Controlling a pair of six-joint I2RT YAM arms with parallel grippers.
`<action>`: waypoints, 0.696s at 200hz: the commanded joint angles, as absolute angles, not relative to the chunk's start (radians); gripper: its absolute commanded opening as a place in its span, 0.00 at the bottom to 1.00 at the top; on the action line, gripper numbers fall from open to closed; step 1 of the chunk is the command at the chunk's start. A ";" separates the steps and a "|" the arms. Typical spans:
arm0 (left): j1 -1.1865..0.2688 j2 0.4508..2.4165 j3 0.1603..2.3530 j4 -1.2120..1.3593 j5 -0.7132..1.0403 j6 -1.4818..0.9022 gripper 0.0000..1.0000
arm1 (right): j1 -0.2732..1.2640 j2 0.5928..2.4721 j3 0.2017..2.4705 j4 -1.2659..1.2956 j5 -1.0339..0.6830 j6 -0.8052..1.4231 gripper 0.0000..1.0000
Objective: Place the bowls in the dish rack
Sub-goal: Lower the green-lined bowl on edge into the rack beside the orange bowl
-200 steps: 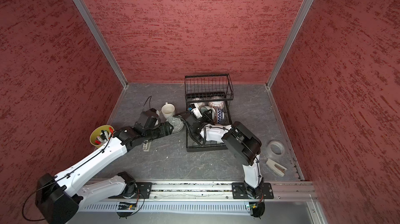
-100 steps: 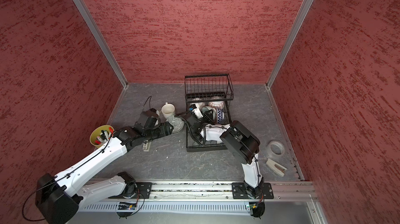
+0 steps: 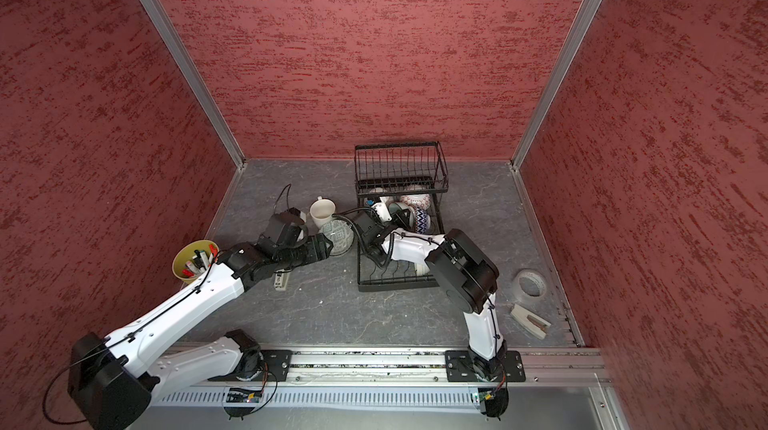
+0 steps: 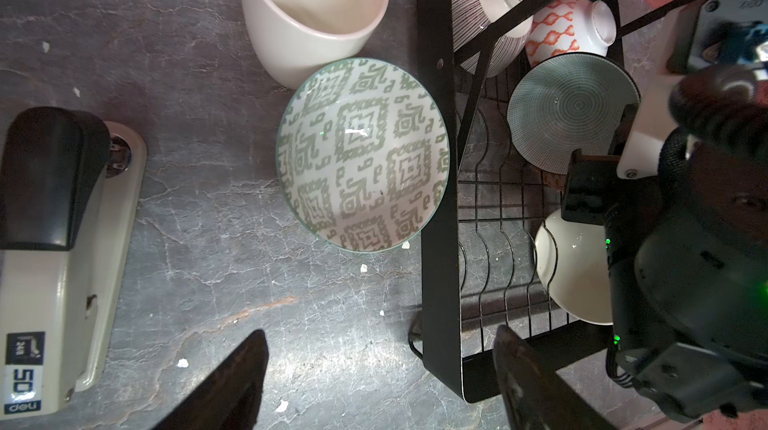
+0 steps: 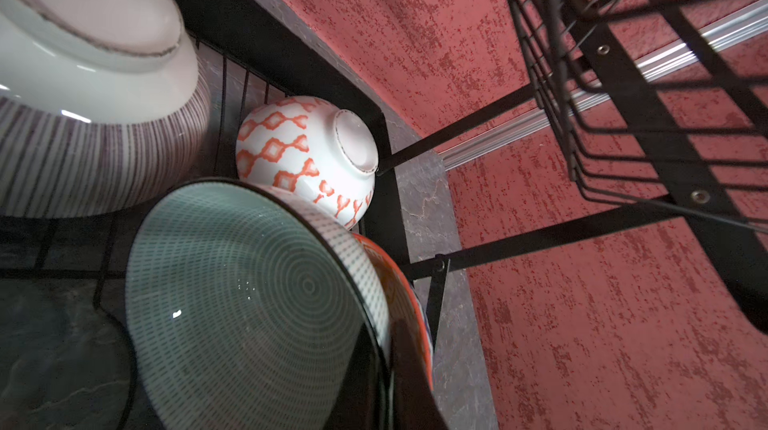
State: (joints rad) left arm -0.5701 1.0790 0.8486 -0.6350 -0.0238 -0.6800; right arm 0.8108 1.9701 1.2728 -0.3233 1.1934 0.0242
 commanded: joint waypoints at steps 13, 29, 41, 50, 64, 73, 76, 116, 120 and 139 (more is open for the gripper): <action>-0.562 1.086 0.841 -0.627 -0.012 -0.670 0.85 | 0.821 1.989 1.308 -0.455 1.102 0.172 0.03; -0.562 1.088 0.842 -0.625 -0.012 -0.671 0.85 | 0.828 1.997 1.312 -0.458 1.101 0.172 0.03; -0.563 1.088 0.842 -0.624 -0.012 -0.670 0.85 | 0.832 2.006 1.317 -0.457 1.101 0.166 0.03; -0.563 1.088 0.841 -0.624 -0.012 -0.671 0.85 | 0.838 2.012 1.321 -0.459 1.103 0.163 0.03; -0.563 1.088 0.840 -0.622 -0.011 -0.670 0.85 | 0.846 2.024 1.328 -0.457 1.108 0.156 0.04; -0.563 1.087 0.838 -0.621 -0.011 -0.670 0.85 | 0.851 2.030 1.331 -0.457 1.112 0.153 0.04; -0.563 1.087 0.837 -0.622 -0.011 -0.670 0.85 | 0.853 2.032 1.333 -0.457 1.112 0.153 0.04; -0.562 1.085 0.830 -0.624 -0.013 -0.670 0.85 | 0.869 2.055 1.355 -0.460 1.113 0.147 0.07; -0.563 1.085 0.828 -0.624 -0.012 -0.671 0.85 | 0.871 2.056 1.357 -0.460 1.114 0.147 0.08; -0.561 1.085 0.828 -0.621 -0.015 -0.670 0.85 | 0.874 2.062 1.364 -0.463 1.114 0.148 0.12</action>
